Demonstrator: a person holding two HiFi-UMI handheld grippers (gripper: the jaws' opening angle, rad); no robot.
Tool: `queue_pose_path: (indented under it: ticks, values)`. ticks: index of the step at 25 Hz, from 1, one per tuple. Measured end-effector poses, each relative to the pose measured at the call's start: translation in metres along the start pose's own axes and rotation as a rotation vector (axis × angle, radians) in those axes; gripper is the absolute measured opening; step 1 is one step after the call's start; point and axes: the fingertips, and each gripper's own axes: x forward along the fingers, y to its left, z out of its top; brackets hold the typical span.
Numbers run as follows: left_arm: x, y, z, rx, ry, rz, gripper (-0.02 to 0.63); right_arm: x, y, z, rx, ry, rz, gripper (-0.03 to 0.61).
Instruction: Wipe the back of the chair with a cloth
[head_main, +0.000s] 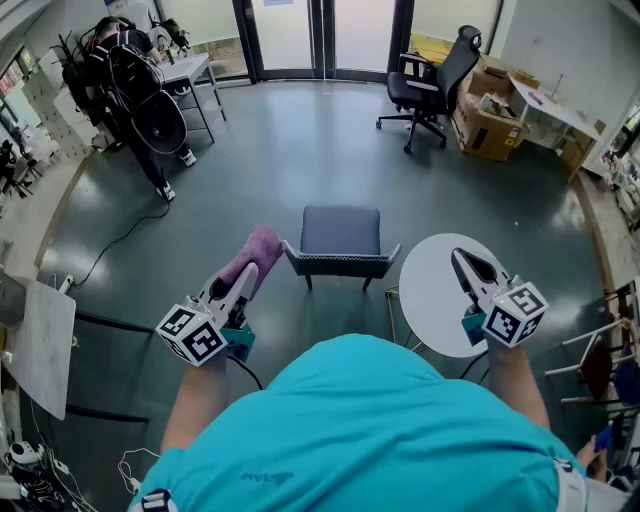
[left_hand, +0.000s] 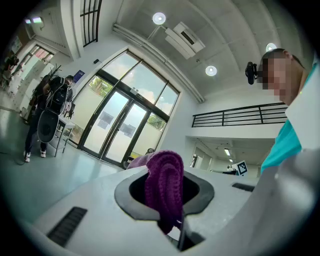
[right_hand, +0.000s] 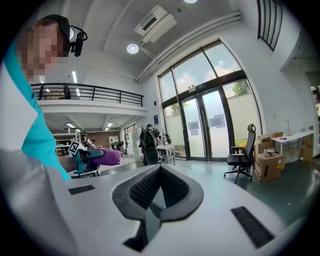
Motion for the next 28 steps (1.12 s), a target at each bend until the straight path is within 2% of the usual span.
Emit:
queue_pose_path:
  ticks: [12, 28]
  values:
    - [-0.018, 0.026, 0.01, -0.006, -0.001, -0.019, 0.058, 0.024, 0.019, 0.004, -0.013, 0.006, -0.024, -0.008]
    - [-0.082, 0.1, 0.046, -0.011, -0.014, -0.028, 0.058, 0.101, 0.089, 0.016, -0.038, -0.018, -0.021, -0.008]
